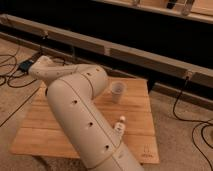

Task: Push the ceramic bowl across the table

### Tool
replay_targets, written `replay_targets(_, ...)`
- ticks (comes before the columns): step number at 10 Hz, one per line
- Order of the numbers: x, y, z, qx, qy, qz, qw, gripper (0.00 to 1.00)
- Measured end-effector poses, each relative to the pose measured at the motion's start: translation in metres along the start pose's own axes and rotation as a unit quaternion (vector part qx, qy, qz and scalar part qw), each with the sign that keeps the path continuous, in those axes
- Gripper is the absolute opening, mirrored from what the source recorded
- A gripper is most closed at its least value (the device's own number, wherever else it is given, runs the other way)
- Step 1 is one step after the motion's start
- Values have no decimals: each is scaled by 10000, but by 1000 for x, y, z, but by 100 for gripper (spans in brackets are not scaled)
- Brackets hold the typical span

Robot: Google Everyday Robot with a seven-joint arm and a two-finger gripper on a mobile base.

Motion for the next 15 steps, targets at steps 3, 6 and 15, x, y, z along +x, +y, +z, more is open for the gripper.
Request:
replay_targets(3,16,18,-1,-136,161,-180,9996,80)
replay_targets(6,25,35,-9,-277,230,-326,9988,80)
replay_targets(15,62,91,-18,-617,584,-1170,9895,80)
